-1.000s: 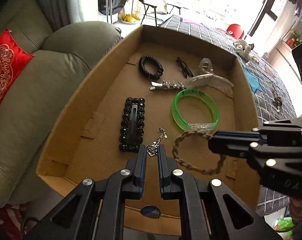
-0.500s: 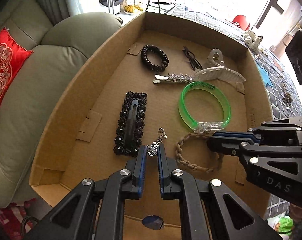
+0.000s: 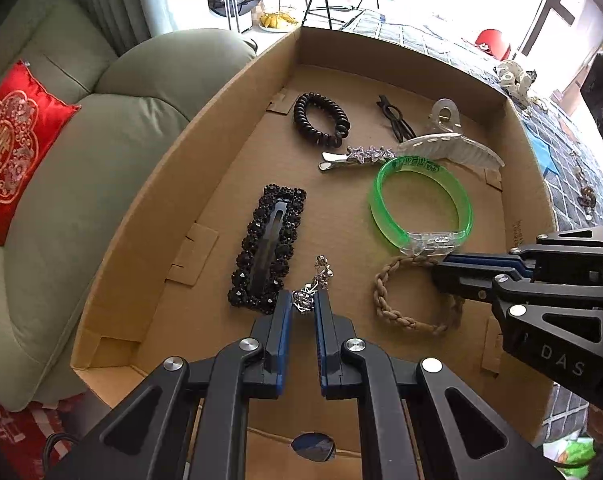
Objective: Organize jewelry
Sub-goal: 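Open the right tool to drop the braided bracelet into the box, then open the left tool to drop the silver charm into the box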
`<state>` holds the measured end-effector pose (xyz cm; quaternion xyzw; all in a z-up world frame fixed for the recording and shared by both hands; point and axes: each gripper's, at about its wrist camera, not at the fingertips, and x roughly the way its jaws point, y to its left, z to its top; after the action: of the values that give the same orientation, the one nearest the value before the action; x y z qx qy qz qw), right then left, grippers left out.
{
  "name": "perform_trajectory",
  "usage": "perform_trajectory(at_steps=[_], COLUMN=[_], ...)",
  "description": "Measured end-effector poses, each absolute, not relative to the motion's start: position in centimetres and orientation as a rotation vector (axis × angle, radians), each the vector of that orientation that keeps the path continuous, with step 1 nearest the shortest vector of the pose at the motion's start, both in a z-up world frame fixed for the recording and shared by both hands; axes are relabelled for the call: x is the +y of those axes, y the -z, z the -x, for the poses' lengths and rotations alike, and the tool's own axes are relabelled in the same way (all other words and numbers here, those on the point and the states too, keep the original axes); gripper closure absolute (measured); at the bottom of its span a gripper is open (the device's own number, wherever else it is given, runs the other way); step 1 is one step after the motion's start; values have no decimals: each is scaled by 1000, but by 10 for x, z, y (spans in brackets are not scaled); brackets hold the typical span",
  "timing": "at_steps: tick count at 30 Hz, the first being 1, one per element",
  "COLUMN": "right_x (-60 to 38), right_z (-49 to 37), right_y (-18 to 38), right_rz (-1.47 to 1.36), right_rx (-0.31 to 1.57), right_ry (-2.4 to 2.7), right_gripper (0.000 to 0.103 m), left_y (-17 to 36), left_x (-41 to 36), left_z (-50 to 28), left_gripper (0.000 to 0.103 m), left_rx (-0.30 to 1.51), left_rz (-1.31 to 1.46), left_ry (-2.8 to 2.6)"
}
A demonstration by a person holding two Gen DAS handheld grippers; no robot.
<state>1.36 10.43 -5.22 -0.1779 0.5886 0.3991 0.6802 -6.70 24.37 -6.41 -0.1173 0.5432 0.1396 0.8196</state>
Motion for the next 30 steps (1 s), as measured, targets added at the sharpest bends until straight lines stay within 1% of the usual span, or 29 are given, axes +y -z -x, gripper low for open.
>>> perform_trajectory(at_steps=[6,8,9,10,12,30], right_x=[102,98,96,94,91,58], right_z=[-11,-11,-10,-11,-10,-12], right_y=[43,37,36,34,30,-11], right_rz=[364,356,352,348,340,266], right_rx=[1323,1315,1313,1309,1294,1192], right_ry=[-902,-901,-898,-895,-890,-854], right_gripper=[95,93,86,74,63,62], left_y=[59,58,58,59,59,54], left_x=[241,240,240,240,239,234], left_z=[68,68,68,68,69,70], left_gripper=[90,90,90,90,90,89], left_rx=[1142,1141,1143,1145,1147,1114], left_rz=[233,227,224,223,223,212], left_ry=[-316,-322,-326,-329,-334,-327])
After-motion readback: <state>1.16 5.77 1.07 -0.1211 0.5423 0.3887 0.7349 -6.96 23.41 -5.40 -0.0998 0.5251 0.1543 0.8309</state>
